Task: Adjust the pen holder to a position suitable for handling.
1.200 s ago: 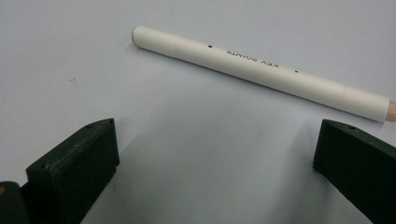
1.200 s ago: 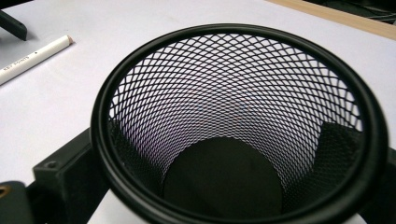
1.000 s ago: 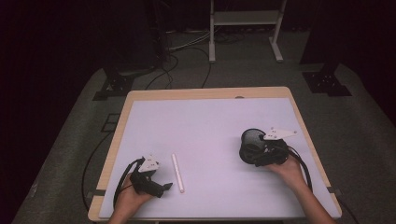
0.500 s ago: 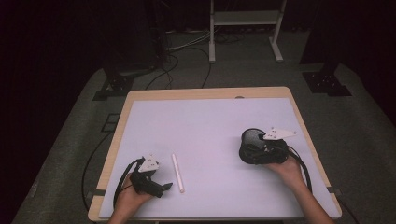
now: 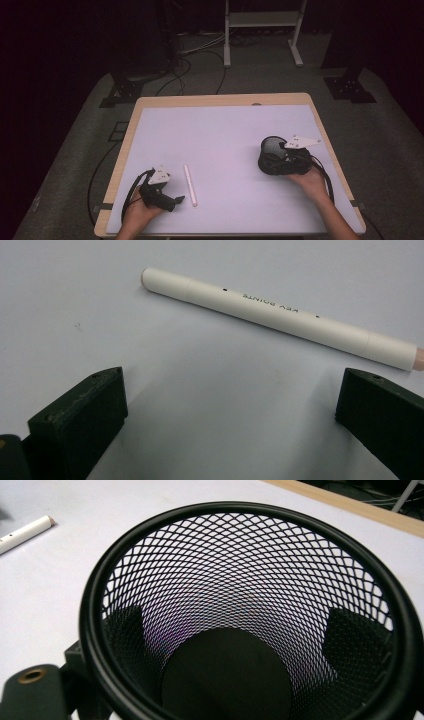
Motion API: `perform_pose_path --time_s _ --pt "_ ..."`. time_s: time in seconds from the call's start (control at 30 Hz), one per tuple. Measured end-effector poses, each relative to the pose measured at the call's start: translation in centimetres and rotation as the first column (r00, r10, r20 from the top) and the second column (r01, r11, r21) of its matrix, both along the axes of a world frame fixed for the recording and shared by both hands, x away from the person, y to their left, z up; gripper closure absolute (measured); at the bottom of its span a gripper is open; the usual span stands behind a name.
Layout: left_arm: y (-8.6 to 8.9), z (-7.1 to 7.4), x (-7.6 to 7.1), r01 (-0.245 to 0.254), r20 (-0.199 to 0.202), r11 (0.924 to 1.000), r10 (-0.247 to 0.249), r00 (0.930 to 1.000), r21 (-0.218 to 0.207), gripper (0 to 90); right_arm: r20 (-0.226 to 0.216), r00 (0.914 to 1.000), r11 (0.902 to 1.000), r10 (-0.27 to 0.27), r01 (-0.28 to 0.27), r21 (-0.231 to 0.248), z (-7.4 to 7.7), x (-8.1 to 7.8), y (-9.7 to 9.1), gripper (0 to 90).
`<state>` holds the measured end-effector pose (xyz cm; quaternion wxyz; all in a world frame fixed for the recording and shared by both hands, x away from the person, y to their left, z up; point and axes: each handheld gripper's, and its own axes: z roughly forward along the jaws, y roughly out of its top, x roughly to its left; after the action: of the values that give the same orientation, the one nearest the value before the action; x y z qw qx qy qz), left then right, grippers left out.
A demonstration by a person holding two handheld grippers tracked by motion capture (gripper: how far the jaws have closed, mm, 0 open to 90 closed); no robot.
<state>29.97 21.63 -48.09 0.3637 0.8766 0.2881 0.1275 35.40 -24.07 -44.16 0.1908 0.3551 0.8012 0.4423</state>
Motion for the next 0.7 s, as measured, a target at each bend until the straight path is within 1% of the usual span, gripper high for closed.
perform_pose_path --time_s 0.23,0.47,0.6,0.7 --pt "0.0 0.0 0.0 0.0 0.0 1.0 0.0 1.0 0.0 0.0 0.02 0.9994 0.9996 0.029 -0.029 -0.001 1.0 -0.6 0.6 9.3" --pt "0.0 0.0 0.0 0.0 0.0 1.0 0.0 1.0 0.0 0.0 0.022 0.9971 0.9973 0.073 -0.073 -0.008 1.6 -1.2 1.9 9.3" --pt "0.0 0.0 0.0 0.0 0.0 1.0 0.0 1.0 0.0 0.0 0.011 0.9959 0.9959 0.09 -0.09 0.006 1.8 -1.3 2.3 9.3" --pt "0.0 0.0 0.0 0.0 0.0 1.0 0.0 1.0 0.0 0.0 -0.001 0.9945 0.9945 0.104 -0.104 -0.009 1.8 -1.5 2.8 9.3"
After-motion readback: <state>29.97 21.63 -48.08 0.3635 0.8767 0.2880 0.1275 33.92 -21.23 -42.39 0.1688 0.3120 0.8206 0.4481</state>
